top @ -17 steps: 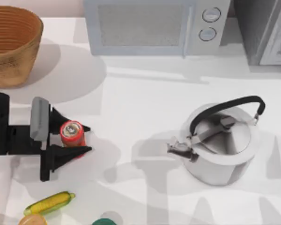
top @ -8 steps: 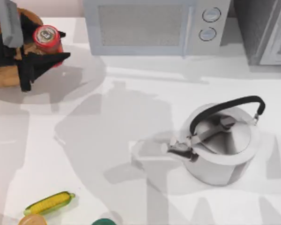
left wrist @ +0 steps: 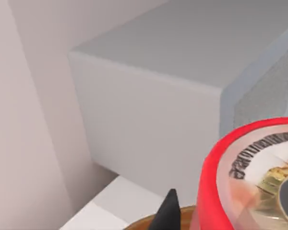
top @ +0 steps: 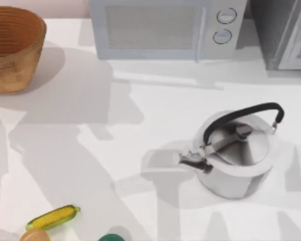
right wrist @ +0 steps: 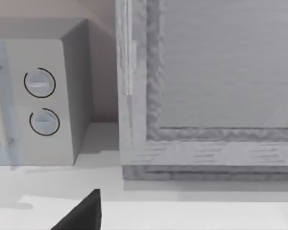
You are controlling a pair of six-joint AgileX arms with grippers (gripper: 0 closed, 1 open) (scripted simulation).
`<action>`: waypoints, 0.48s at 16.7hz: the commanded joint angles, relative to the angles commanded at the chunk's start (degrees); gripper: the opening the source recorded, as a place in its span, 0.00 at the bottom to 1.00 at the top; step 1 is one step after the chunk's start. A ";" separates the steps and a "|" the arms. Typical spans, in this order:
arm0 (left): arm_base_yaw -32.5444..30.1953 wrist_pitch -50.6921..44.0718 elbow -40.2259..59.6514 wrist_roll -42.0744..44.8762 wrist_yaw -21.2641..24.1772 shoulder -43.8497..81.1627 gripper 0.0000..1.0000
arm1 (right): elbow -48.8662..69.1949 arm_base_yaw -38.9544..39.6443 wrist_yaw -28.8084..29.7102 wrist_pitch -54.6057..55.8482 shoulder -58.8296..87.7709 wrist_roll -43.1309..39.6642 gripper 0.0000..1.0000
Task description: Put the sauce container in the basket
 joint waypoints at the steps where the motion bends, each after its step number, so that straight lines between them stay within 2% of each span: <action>1: 2.12 -1.82 2.22 -1.56 -0.50 0.80 0.00 | 0.00 0.00 0.00 0.00 0.00 0.00 1.00; 4: 5.30 -4.97 6.65 -4.36 0.18 2.01 0.00 | 0.00 0.00 0.00 0.00 0.00 0.00 1.00; 8: 5.39 -5.18 6.93 -4.53 0.40 1.97 0.00 | 0.00 0.00 0.00 0.00 0.00 0.00 1.00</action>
